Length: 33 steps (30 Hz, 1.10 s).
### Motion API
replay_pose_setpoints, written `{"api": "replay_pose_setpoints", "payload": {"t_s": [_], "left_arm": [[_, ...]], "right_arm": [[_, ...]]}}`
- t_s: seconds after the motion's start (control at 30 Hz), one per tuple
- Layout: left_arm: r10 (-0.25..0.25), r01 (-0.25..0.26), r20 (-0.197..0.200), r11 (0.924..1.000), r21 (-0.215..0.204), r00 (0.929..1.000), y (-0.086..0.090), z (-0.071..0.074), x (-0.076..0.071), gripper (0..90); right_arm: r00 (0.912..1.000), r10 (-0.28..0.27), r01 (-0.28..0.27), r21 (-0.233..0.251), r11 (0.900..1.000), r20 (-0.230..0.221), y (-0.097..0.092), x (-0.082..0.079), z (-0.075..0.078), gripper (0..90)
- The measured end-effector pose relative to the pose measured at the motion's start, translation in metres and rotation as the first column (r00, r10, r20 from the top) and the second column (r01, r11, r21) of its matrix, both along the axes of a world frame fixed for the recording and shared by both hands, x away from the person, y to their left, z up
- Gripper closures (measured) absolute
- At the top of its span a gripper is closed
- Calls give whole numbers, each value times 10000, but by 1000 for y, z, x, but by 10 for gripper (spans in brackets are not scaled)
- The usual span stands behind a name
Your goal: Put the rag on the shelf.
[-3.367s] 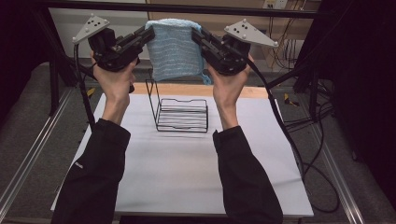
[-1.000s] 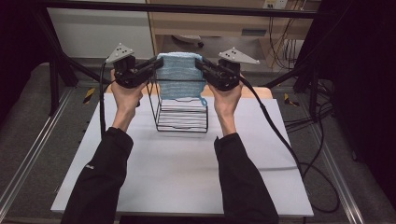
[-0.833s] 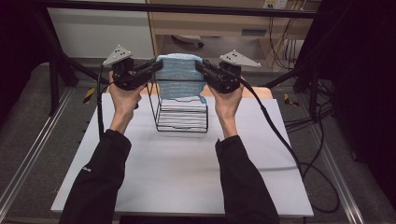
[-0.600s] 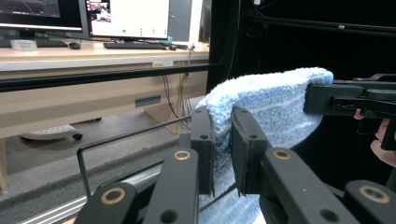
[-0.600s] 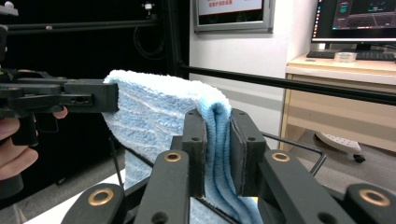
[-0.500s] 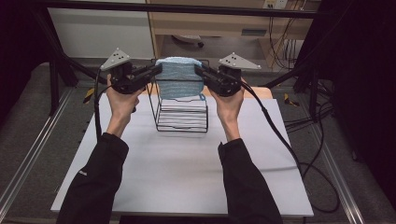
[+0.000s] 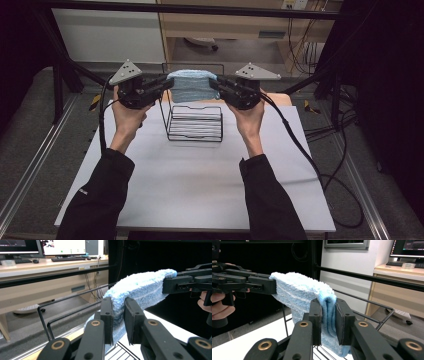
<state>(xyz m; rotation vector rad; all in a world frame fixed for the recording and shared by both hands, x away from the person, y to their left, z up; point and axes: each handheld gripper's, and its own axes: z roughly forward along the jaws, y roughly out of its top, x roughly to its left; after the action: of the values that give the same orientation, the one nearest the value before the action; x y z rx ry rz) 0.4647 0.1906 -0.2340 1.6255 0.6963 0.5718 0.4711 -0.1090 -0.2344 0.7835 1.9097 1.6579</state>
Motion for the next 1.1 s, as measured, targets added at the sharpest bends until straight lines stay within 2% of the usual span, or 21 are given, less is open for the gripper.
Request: {"api": "replay_pose_setpoints", "payload": {"t_s": [0.2, 0.27, 0.37, 0.43, 0.57, 0.67, 0.73, 0.87, 1.1], "left_arm": [[81, -82, -321, 10000, -38, 9995, 1, -2, -4, 755], [171, -173, -431, 9998, -28, 9989, 3, 2, -6, 695], [354, -381, -661, 9984, -408, 9972, 5, 14, -8, 679], [337, -382, -626, 9968, -708, 9975, 6, 22, -9, 674], [670, -719, -815, 9957, -590, 9944, 0, 37, -8, 755], [832, -884, -1384, 9956, -318, 9869, -8, 40, 1, 810], [708, -754, -1748, 9970, -198, 9820, -11, 39, 5, 830], [438, -459, -2036, 9989, -57, 9781, -11, 33, 5, 841], [164, -96, -2152, 9994, 325, 9764, -8, 15, -4, 853]], "right_arm": [[9999, 48, -44, -314, 9995, 124, 2, -4, -4, 775], [9998, 73, -68, -319, 9995, 159, 2, -5, -5, 775], [9999, 68, -65, -287, 9996, 114, 1, -5, -6, 775], [9999, 78, -74, -351, 9994, 129, 2, -5, -7, 776], [9999, 88, -83, -362, 9993, 136, 2, -5, -8, 775], [9998, 121, -116, -405, 9991, 141, 1, -5, -9, 773], [9998, 139, -132, -425, 9990, 152, 1, -6, -9, 771], [9997, 146, -136, -561, 9983, 186, 2, -8, -10, 760], [9992, 406, -407, -509, 9979, -45, 0, -10, -15, 664]]}}
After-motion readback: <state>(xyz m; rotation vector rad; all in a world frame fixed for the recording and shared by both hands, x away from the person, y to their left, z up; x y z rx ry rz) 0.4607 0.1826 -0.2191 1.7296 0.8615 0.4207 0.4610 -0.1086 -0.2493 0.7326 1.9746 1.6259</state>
